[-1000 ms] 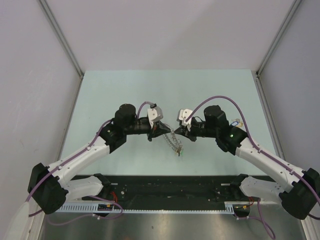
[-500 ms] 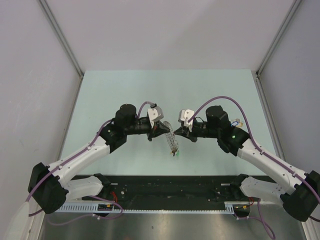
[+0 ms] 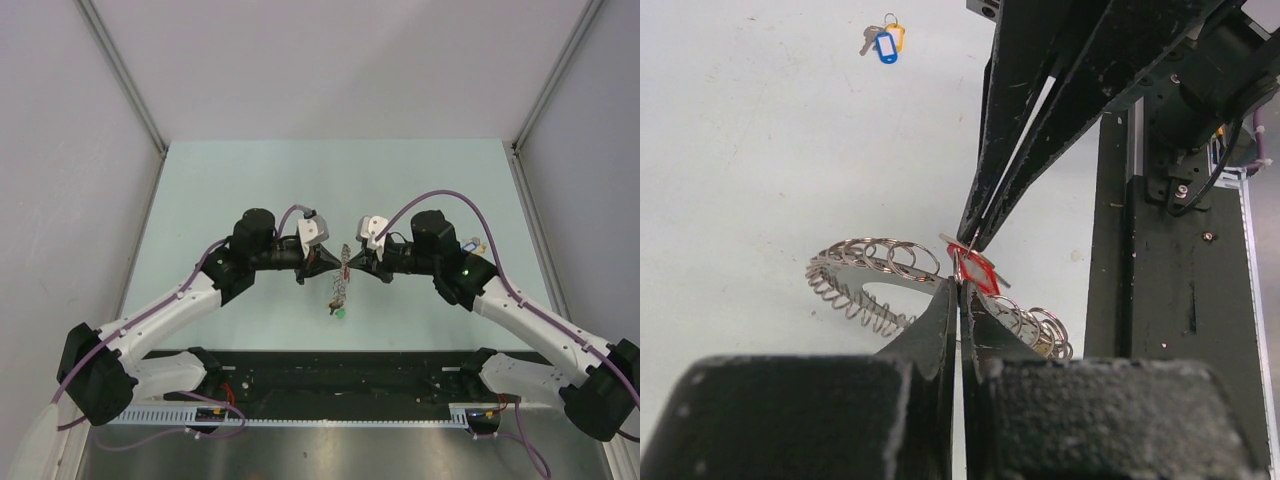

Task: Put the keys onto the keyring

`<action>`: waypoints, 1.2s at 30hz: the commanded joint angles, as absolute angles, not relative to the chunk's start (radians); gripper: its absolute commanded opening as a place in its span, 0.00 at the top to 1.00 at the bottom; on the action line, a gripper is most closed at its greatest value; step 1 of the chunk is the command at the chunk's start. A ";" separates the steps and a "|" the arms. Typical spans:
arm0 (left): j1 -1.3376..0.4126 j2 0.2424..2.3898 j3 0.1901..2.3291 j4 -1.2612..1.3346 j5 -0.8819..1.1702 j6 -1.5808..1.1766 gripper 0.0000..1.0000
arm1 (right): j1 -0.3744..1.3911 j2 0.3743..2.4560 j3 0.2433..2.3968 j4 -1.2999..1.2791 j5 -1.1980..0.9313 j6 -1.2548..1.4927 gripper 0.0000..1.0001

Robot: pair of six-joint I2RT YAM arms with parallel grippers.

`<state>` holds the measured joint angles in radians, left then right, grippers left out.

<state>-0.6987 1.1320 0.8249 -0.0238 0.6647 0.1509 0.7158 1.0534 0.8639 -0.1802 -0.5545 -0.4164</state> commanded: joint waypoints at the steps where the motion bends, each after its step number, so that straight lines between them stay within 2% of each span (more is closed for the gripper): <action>1: -0.709 1.117 0.854 0.029 0.703 0.167 1.00 | 0.709 1.066 0.873 -0.129 -0.532 -0.388 1.00; 16: -0.707 1.066 0.807 0.115 0.746 0.147 1.00 | 0.637 1.106 0.874 -0.117 -0.555 -0.322 1.00; 36: -0.699 1.060 0.793 0.129 0.683 0.149 1.00 | 0.690 1.062 0.874 -0.172 -0.581 -0.445 1.00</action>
<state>-0.7021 1.0954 0.7967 0.0444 0.6830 0.1493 0.6777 1.0882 0.8639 -0.1677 -0.5655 -0.4057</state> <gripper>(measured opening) 0.006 0.009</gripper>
